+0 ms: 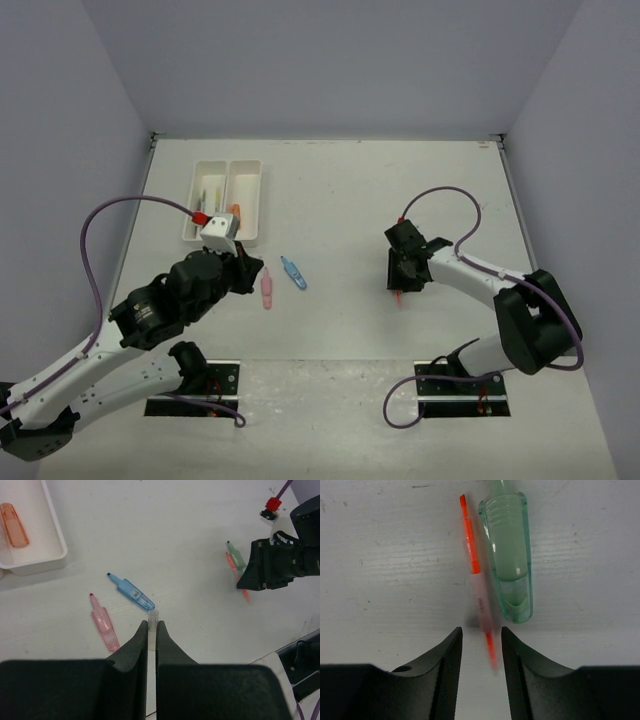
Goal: Sort the stationery into containers
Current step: Pick up the pen from the center of the board.
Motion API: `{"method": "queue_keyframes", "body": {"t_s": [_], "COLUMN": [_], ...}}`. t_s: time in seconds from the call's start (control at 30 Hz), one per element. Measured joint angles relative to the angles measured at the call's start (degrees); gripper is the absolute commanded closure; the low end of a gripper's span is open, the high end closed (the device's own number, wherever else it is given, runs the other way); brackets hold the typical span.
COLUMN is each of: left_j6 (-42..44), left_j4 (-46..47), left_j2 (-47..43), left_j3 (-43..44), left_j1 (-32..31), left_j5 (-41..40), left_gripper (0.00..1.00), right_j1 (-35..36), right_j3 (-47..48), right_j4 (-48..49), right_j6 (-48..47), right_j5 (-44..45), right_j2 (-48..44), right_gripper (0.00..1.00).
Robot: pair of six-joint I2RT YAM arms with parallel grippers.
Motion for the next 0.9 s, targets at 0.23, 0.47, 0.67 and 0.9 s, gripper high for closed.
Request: {"method": "queue_keyframes", "body": {"t_s": [0.23, 0.47, 0.67, 0.9], "left_j6": [1.1, 2.2, 2.3, 0.7], "left_j4": [0.5, 1.7, 2.0, 3.5], "left_j2": [-0.3, -0.3, -0.3, 0.8], "left_j3": [0.1, 0.1, 0.1, -0.1], "left_j1": [0.0, 0.0, 0.0, 0.0], "left_j5": [0.8, 1.1, 0.2, -0.9], "left_gripper": [1.00, 1.00, 1.00, 1.00], "right_j1": [-0.1, -0.3, -0.3, -0.3], "right_j3": [0.2, 0.7, 5.8, 12.1], "right_j4": [0.8, 0.6, -0.8, -2.9], "right_j6": [1.6, 1.5, 0.9, -0.5], "right_j5": [-0.3, -0.7, -1.7, -1.8], "right_j2": [2.8, 3.7, 8.8, 14.5], "right_gripper": [0.61, 0.78, 0.73, 0.99]}}
